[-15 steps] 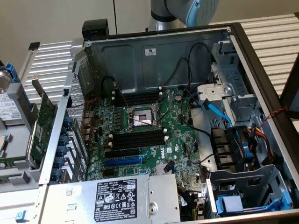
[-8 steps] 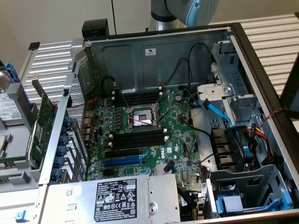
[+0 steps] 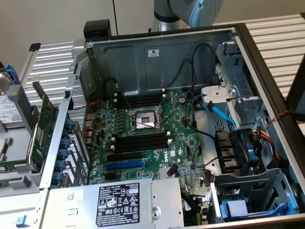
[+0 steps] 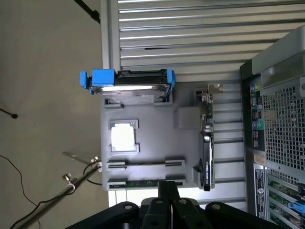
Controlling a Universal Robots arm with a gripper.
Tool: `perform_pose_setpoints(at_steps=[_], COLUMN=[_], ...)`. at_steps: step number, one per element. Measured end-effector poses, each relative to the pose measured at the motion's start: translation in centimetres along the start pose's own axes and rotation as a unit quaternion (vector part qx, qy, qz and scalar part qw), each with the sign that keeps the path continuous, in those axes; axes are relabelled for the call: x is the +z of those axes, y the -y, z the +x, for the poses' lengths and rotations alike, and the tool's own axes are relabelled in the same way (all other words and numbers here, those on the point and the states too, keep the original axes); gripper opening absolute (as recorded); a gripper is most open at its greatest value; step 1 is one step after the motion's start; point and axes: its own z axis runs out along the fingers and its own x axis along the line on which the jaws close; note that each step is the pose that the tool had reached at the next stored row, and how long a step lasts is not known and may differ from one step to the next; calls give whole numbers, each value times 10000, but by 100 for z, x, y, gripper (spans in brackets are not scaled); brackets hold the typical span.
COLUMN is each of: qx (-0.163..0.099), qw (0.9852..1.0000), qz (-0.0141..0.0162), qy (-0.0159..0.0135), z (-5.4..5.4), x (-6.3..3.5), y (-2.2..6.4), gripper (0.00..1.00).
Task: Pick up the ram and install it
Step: 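Reach for the ram, then pick up the ram and move it above insertion slot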
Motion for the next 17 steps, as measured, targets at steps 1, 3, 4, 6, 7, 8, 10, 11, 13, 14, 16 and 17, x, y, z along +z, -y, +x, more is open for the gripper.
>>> perform_pose_setpoints(at_steps=[1, 3, 4, 6, 7, 8, 10, 11, 13, 14, 16, 17], qx=[0, 0, 0, 0, 0, 0, -58, -150, -332, -425, -607, -696], qw=[10000, 10000, 10000, 10000, 10000, 10000, 10000, 9999, 9994, 9991, 9981, 9976], qz=[0, 0, 0, 0, 0, 0, -1, -2, -4, -5, -7, -7], qy=[0, -1, -2, -2, -2, -2, -6, -11, -22, -28, -39, -45], z=[16, 36, 37, 37, 38, 38, 41, 41, 41, 41, 41, 41], x=[0, 0, -1, 0, -1, -1, 0, 1, 1, 1, 2, 1], y=[1, 3, 3, 3, 2, 2, 2, 2, 3, 3, 3, 3], gripper=[10, 10, 10, 10, 10, 10, 10, 10, 10, 10, 10, 10])
